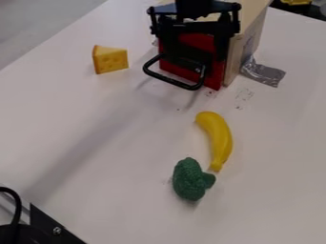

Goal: Clóse the drawer

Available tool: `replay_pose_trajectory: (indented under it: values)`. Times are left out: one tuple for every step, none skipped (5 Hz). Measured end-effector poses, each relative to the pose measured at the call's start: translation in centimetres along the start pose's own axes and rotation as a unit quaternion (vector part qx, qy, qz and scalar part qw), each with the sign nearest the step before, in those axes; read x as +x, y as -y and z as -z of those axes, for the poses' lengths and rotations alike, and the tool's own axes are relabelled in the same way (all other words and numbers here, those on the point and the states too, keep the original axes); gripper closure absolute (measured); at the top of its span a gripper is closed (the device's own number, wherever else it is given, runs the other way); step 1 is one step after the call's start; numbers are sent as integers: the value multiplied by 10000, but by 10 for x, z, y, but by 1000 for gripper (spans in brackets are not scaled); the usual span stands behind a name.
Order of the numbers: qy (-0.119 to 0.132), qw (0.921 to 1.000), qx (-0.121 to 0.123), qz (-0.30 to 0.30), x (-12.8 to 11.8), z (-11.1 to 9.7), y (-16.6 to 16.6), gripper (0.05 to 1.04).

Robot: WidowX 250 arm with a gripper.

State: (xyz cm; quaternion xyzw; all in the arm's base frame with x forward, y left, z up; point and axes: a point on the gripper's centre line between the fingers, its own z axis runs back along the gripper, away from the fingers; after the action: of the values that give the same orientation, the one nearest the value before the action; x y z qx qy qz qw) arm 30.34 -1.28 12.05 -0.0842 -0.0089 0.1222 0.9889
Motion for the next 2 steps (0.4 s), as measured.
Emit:
replay_pose_trajectory:
  values:
    - [-247, 9987, 198, 397, -12, 7, 5, 85]
    - [-443, 9943, 561, 794, -26, 18, 6, 85]
